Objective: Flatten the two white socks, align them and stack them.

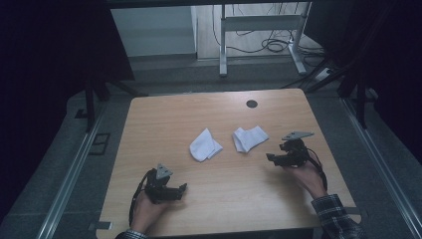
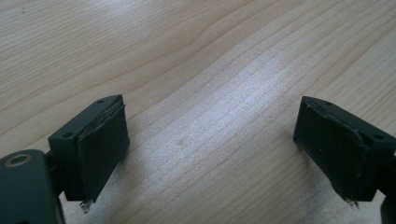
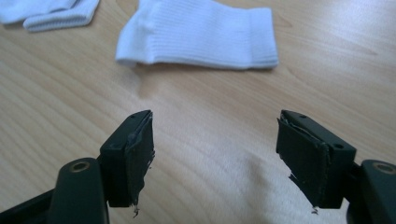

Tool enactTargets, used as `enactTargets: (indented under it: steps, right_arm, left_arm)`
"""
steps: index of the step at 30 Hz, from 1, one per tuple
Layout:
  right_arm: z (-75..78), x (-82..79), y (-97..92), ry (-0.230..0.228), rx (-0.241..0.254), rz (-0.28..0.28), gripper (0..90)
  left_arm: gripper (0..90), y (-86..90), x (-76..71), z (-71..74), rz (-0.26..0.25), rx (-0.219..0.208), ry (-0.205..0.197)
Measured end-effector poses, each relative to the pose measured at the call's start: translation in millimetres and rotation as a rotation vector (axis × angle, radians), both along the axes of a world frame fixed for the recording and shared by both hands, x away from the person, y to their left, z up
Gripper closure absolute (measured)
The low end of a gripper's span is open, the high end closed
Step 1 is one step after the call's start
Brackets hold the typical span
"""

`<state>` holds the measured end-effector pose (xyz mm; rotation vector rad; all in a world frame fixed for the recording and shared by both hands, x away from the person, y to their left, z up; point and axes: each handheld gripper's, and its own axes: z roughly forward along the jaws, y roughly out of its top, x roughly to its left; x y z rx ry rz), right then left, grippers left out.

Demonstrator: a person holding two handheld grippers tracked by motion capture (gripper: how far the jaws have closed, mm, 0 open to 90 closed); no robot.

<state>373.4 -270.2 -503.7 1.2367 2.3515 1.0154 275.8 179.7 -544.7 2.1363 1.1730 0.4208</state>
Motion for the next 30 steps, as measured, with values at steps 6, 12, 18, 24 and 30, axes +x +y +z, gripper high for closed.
enactTargets:
  steps: [6,12,18,24,30]
  right_arm:
    - [3.5,12.1,6.0,-0.008,0.000,-0.016,29.9]
    - [4.8,24.0,15.2,-0.018,-0.024,-0.018,32.9]
    - [7.5,35.0,19.5,-0.046,-0.047,-0.020,39.2]
    - [11.2,50.0,16.7,-0.048,-0.026,-0.038,48.1]
    - [7.2,63.6,17.7,-0.033,-0.041,-0.054,61.4]
  left_arm:
    - [9.9,-0.2,-0.2,-0.1,0.003,-0.002,0.002]
    - [9.9,-0.2,-0.2,-0.1,0.004,-0.002,0.002]
    - [9.9,-0.3,-0.2,-0.1,0.004,-0.003,0.002]
    - [9.9,-0.3,-0.2,-0.1,0.004,-0.003,0.002]
    - [9.9,-0.3,-0.2,-0.1,0.004,-0.003,0.002]
